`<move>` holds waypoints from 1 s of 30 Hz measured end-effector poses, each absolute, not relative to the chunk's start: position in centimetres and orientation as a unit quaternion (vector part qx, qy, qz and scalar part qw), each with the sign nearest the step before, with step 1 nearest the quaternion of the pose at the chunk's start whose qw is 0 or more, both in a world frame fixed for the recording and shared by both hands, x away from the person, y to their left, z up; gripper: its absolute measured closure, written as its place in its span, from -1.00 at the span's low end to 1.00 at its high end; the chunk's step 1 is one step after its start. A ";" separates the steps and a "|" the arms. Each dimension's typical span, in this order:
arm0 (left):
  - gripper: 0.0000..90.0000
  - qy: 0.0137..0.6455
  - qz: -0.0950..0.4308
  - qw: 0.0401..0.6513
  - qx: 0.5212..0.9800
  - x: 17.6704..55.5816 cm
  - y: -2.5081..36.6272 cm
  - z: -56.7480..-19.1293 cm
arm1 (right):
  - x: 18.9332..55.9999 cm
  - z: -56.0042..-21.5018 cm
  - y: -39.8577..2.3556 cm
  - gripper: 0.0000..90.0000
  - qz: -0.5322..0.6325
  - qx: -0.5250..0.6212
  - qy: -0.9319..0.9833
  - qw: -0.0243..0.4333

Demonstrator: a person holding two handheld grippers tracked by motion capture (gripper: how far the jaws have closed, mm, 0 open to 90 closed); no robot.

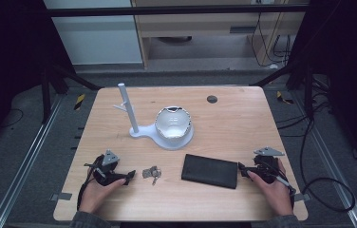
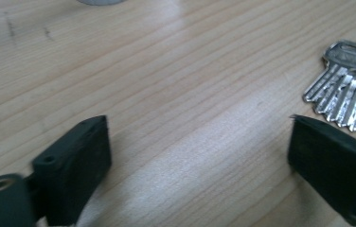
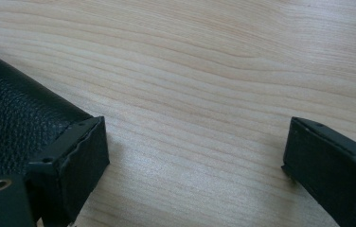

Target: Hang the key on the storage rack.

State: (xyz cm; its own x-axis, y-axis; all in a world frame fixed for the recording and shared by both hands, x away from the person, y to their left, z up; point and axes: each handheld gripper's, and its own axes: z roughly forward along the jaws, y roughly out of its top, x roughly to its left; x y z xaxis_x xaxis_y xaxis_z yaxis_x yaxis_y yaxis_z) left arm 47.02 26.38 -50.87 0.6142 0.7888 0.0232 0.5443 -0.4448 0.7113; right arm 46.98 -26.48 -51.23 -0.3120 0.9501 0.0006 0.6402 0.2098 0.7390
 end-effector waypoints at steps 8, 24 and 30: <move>-1.00 0.405 0.175 0.340 0.831 46.9 26.2 -50.8 | 46.9 -51.2 -26.5 -0.83 0.328 0.537 0.741 0.234; -0.77 0.343 0.165 0.335 0.862 44.7 23.0 -48.6 | 46.5 -51.2 -26.9 -0.88 0.324 0.539 0.741 0.236; -0.73 0.304 0.165 0.298 0.890 44.5 21.2 -47.1 | 46.4 -51.3 -27.2 -0.92 0.322 0.536 0.744 0.236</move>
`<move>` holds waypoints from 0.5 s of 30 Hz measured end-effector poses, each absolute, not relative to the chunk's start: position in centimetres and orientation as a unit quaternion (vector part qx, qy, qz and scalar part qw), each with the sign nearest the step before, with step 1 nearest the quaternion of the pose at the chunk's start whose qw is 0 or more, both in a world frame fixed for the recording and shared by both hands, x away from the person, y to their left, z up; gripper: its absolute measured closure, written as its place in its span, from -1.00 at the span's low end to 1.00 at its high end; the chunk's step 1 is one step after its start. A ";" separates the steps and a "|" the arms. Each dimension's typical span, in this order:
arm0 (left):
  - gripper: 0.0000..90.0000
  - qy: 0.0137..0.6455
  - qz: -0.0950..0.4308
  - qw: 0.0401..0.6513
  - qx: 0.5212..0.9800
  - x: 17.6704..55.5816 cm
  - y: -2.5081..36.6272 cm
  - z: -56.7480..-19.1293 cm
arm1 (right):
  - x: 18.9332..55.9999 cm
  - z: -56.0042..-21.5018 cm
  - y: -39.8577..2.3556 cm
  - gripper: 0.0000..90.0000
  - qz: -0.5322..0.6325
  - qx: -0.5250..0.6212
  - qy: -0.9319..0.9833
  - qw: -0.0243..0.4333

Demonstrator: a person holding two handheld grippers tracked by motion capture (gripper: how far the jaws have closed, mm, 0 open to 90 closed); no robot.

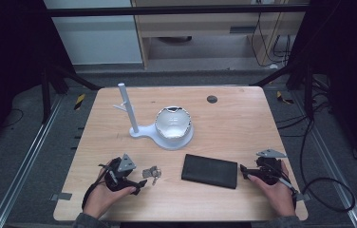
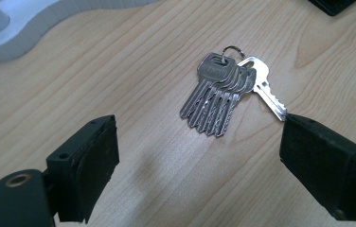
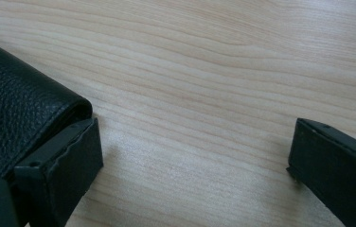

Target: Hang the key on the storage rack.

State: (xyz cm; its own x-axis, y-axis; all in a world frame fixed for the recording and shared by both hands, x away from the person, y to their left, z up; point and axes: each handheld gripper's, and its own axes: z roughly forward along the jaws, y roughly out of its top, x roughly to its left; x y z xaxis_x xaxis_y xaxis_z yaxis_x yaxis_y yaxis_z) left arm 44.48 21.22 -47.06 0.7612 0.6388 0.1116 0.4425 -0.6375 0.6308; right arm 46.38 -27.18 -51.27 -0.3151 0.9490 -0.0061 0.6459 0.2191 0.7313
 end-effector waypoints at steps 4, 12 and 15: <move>-0.77 0.286 0.161 0.279 0.902 44.8 20.4 -46.0 | 46.3 -51.3 -27.3 -0.94 0.321 0.538 0.744 0.232; -0.72 0.248 0.137 0.228 0.931 45.3 19.1 -44.9 | 46.2 -51.3 -27.3 -0.93 0.322 0.538 0.744 0.232; -0.54 0.244 0.113 0.235 0.934 45.7 18.9 -44.2 | 46.2 -51.3 -27.3 -0.93 0.322 0.537 0.745 0.232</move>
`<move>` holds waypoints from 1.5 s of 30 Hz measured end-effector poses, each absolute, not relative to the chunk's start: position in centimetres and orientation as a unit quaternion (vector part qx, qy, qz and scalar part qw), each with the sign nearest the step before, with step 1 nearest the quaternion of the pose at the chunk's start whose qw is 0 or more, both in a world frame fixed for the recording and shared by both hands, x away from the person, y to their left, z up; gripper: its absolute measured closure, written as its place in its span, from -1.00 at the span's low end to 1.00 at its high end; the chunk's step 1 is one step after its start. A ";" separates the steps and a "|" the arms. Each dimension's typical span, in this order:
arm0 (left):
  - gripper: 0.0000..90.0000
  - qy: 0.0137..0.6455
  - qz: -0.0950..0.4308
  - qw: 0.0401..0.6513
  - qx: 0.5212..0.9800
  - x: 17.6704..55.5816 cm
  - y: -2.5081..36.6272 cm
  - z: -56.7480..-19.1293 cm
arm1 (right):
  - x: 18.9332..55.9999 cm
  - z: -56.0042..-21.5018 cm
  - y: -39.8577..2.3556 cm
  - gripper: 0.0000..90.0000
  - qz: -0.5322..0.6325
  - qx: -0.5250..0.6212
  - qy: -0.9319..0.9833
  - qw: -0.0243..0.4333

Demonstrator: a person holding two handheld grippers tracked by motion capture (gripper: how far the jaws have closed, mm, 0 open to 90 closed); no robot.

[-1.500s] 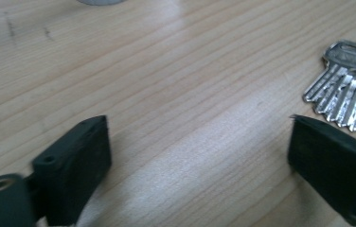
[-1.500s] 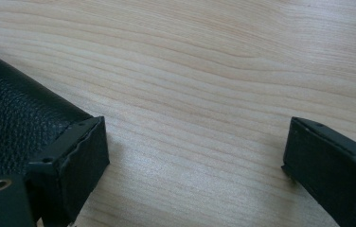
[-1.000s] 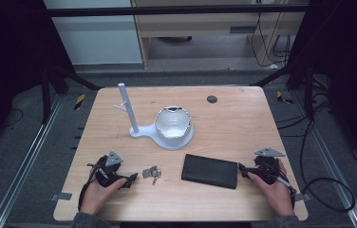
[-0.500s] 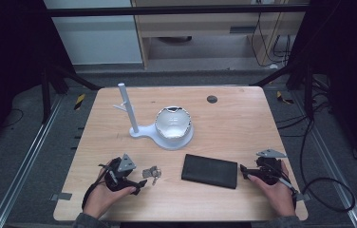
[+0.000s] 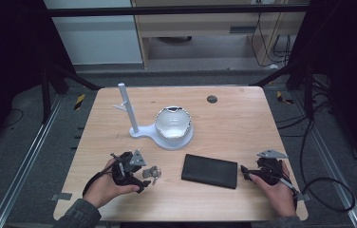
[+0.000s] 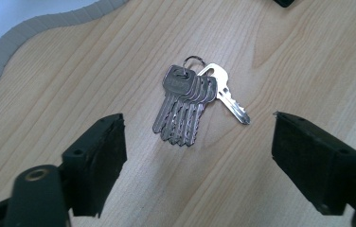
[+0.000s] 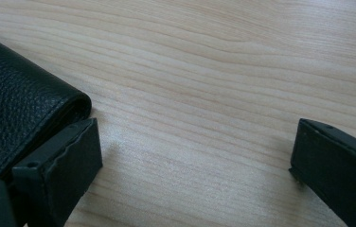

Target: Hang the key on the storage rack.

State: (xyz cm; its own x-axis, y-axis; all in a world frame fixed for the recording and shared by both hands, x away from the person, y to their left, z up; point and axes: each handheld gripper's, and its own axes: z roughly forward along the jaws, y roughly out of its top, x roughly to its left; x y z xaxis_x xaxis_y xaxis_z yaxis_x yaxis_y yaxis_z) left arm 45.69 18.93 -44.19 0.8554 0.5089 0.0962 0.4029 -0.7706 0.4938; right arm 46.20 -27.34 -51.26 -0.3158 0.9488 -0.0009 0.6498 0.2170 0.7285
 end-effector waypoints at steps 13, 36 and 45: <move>-0.18 0.206 0.113 0.184 0.954 46.9 17.5 -43.1 | 46.2 -51.3 -27.3 -0.93 0.322 0.537 0.745 0.232; 0.21 0.183 0.094 0.144 0.968 49.1 16.2 -45.8 | 46.2 -51.3 -27.3 -0.93 0.321 0.537 0.744 0.234; 0.18 0.181 0.080 0.142 0.970 49.3 16.1 -46.3 | 46.1 -51.3 -27.3 -0.93 0.322 0.540 0.743 0.232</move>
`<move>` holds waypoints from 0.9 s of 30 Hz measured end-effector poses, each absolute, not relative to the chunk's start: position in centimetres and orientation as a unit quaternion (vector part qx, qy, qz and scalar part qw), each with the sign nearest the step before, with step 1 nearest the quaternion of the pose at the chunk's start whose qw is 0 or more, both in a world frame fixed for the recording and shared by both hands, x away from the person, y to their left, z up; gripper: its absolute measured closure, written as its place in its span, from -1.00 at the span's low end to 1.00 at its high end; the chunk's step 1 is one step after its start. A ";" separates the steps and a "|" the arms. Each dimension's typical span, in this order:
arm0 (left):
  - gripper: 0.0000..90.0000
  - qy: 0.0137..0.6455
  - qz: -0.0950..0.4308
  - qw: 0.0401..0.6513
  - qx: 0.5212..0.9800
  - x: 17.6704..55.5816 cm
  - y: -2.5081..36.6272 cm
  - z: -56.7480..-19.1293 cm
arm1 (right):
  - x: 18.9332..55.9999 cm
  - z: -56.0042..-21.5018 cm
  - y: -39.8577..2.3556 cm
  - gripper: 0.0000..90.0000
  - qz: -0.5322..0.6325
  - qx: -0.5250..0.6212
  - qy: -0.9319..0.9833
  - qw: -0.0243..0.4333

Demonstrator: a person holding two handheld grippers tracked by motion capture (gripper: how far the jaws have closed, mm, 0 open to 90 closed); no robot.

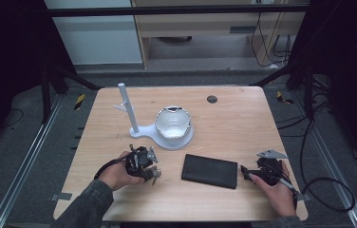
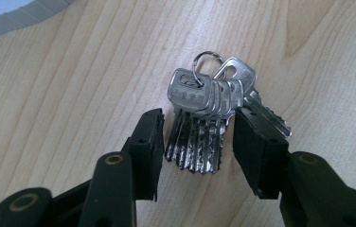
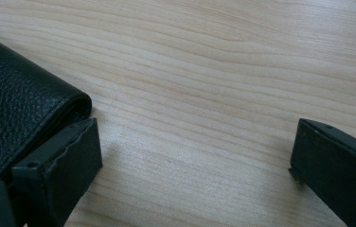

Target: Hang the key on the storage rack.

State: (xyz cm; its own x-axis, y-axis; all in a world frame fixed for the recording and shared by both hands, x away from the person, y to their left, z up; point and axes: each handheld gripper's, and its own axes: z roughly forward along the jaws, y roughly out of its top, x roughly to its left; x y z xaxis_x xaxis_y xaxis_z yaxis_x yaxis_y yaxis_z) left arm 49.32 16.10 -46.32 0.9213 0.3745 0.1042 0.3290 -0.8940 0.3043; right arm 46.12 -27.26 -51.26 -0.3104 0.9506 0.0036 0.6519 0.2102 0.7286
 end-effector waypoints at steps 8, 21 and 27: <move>0.22 0.186 0.062 0.139 0.971 49.7 15.7 -46.6 | 46.1 -51.3 -27.3 -0.93 0.322 0.540 0.742 0.232; 0.81 0.207 0.038 0.141 0.968 50.1 16.0 -46.3 | 46.1 -51.3 -27.2 -0.93 0.322 0.540 0.742 0.231; 0.82 0.215 0.045 0.137 0.966 50.0 15.9 -46.2 | 46.1 -51.3 -27.2 -0.93 0.322 0.540 0.742 0.231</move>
State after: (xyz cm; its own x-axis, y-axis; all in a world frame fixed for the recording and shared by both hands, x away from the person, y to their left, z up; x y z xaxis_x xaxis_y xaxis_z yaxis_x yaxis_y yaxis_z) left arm 49.97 15.90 -46.24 0.9038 0.4271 0.0285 0.4024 -0.8703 0.2839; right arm 46.11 -27.24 -51.26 -0.3093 0.9509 0.0052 0.6527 0.2083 0.7284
